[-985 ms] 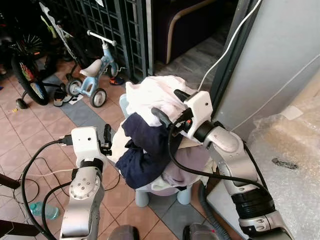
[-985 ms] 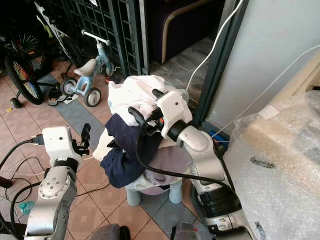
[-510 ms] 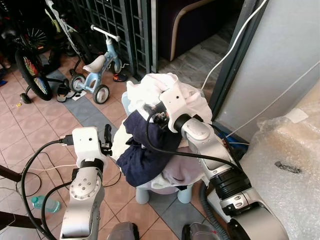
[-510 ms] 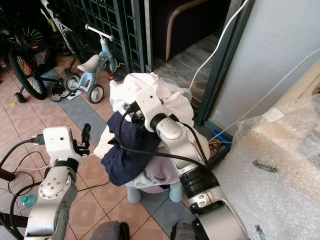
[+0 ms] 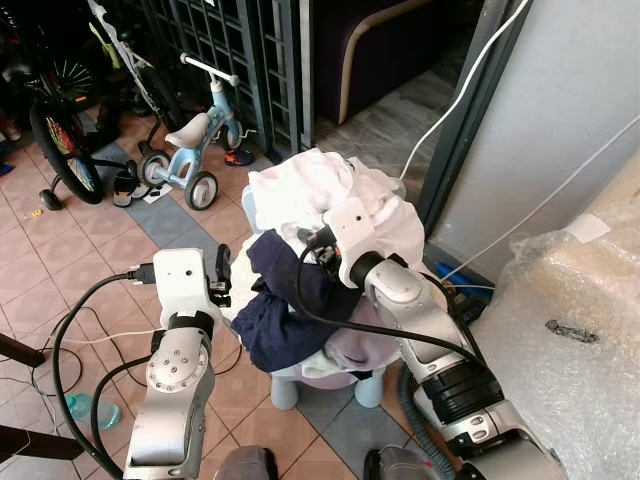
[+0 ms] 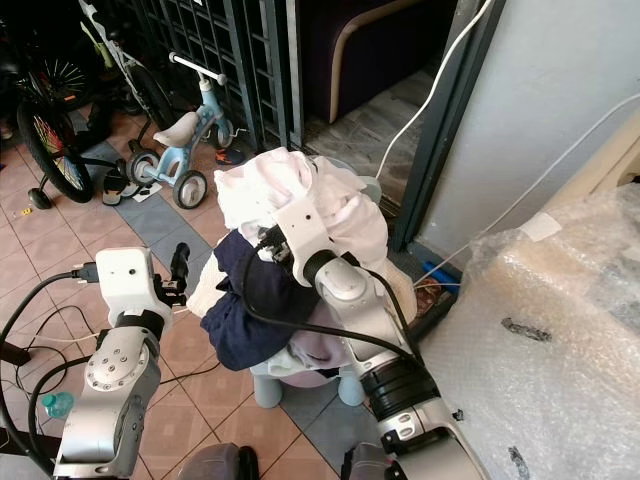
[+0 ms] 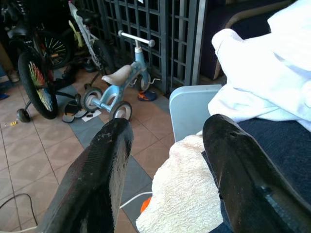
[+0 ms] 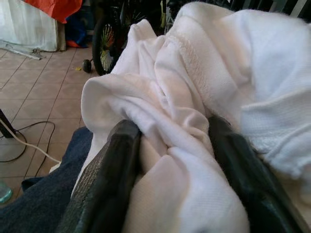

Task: Clothes washing

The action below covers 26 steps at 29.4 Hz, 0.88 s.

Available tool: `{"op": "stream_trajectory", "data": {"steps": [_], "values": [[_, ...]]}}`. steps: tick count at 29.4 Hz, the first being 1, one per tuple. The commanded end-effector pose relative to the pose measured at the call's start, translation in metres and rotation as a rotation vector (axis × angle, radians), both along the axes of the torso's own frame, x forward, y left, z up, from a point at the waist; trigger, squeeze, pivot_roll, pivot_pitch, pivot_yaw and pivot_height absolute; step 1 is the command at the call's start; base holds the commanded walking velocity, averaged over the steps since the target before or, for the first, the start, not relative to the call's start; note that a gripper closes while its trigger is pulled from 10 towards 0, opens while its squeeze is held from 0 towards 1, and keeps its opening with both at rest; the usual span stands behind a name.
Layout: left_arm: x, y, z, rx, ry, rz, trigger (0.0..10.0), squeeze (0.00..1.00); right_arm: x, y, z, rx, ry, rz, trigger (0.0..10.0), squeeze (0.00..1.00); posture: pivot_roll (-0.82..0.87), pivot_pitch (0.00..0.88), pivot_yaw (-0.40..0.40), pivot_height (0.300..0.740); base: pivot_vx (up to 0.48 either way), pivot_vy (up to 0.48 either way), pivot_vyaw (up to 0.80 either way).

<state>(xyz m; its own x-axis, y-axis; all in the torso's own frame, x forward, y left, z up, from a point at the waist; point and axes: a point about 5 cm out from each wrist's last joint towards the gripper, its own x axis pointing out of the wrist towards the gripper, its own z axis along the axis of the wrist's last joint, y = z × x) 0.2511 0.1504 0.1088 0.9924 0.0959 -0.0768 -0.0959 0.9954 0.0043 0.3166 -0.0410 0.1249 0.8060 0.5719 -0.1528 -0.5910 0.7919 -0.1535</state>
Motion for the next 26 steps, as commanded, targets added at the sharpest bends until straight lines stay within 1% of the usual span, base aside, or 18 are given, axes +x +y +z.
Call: {"op": "stream_trajectory", "data": {"steps": [1, 6, 11, 15, 17, 18, 20, 21, 22, 25, 26], "values": [[0.0, 0.002, -0.003, 0.013, 0.01, 0.007, 10.0, 0.0, -0.005, 0.003, -0.012, -0.01, 0.062, 0.012, 0.0, 0.0, 0.03, 0.07, 0.018, 0.74, 0.0, 0.0, 0.0], [0.0, 0.002, -0.004, 0.015, 0.011, 0.006, 10.0, 0.0, -0.006, 0.007, -0.01, 0.036, 0.087, 0.019, 0.0, 0.0, 0.03, 0.068, 0.017, 0.74, 0.0, 0.0, 0.0], [0.0, 0.002, -0.003, 0.016, 0.011, 0.007, 10.0, 0.0, -0.007, 0.007, -0.011, 0.051, 0.111, 0.024, 0.0, 0.0, 0.03, 0.077, 0.016, 0.74, 0.0, 0.0, 0.0], [0.001, 0.002, -0.003, 0.015, 0.011, 0.01, 10.0, 0.0, -0.006, 0.007, -0.01, 0.087, 0.127, 0.008, 0.0, 0.0, 0.03, 0.08, 0.015, 0.74, 0.0, 0.0, 0.0], [0.001, 0.001, -0.003, 0.012, 0.012, 0.005, 10.0, 0.0, -0.004, 0.008, -0.001, 0.174, 0.124, -0.008, 0.0, 0.0, 0.03, 0.081, 0.015, 0.74, 0.0, 0.0, 0.0], [0.001, 0.001, -0.003, 0.009, 0.012, 0.007, 10.0, 0.0, -0.001, 0.007, 0.008, 0.247, 0.11, -0.018, 0.0, 0.0, 0.03, 0.083, 0.015, 0.74, 0.0, 0.0, 0.0], [0.001, 0.001, -0.003, 0.009, 0.011, 0.01, 10.0, 0.0, 0.001, 0.007, 0.017, 0.29, 0.074, -0.018, 0.0, 0.0, 0.03, 0.083, 0.015, 0.74, 0.0, 0.0, 0.0], [0.002, 0.001, -0.003, 0.01, 0.01, 0.011, 10.0, 0.0, 0.002, 0.006, 0.023, 0.306, 0.048, -0.021, 0.0, 0.0, 0.03, 0.084, 0.014, 0.74, 0.0, 0.0, 0.0], [0.002, 0.002, -0.003, 0.011, 0.006, 0.016, 10.0, 0.0, 0.006, 0.002, 0.04, 0.372, -0.018, -0.034, 0.0, 0.0, 0.02, 0.084, 0.014, 0.74, 0.0, 0.0, 0.0], [0.002, 0.001, -0.002, 0.01, 0.002, 0.021, 10.0, 0.0, 0.01, -0.005, 0.06, 0.429, -0.1, -0.059, 0.0, 0.0, 0.03, 0.084, 0.012, 0.74, 0.0, 0.0, 0.0], [0.002, 0.002, -0.002, 0.013, 0.001, 0.034, 10.0, 0.0, 0.012, -0.013, 0.073, 0.455, -0.152, -0.086, 0.0, 0.0, 0.03, 0.084, 0.011, 0.74, 0.0, 0.0, 0.0]]}}
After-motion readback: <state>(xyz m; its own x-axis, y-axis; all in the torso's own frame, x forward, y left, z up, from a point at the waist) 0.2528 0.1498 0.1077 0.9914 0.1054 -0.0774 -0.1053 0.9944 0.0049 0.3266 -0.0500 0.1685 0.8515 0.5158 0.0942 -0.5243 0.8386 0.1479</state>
